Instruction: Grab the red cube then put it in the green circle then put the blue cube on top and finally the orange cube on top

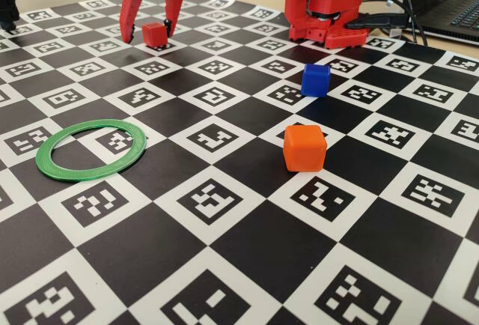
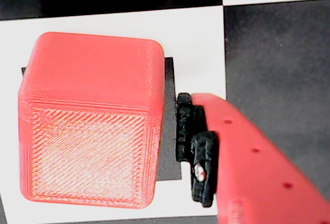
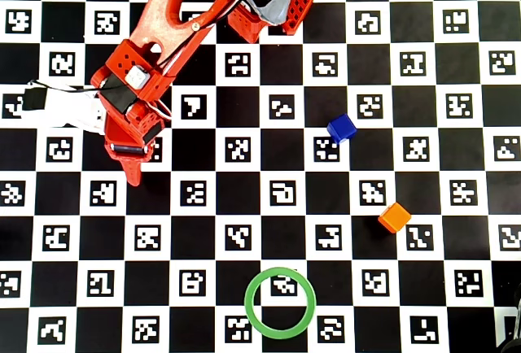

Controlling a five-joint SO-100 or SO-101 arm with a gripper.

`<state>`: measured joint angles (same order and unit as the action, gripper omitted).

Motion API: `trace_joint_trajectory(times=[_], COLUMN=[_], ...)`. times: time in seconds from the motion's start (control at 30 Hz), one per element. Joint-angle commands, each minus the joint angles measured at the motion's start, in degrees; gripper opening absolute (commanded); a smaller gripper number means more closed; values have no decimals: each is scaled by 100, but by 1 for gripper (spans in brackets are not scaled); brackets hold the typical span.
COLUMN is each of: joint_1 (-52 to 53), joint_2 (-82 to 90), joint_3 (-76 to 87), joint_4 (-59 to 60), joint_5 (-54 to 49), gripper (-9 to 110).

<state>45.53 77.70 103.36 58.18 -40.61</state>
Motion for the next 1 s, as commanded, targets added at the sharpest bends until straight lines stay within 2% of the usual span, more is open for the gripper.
trace_joint_trajectory(times=[0.0, 0.13, 0.3, 0.43, 0.83, 0.97], joint_1=[-44, -62, -88, -132, -580, -870], joint_2=[123, 123, 123, 149, 782, 1230], joint_3=[-185, -185, -193, -360, -1731, -1819], joint_4=[-62, -88, -88, 132, 2013, 2320], joint_5=[18, 0, 0, 88, 545, 668], gripper=[29, 13, 7, 6, 6, 6])
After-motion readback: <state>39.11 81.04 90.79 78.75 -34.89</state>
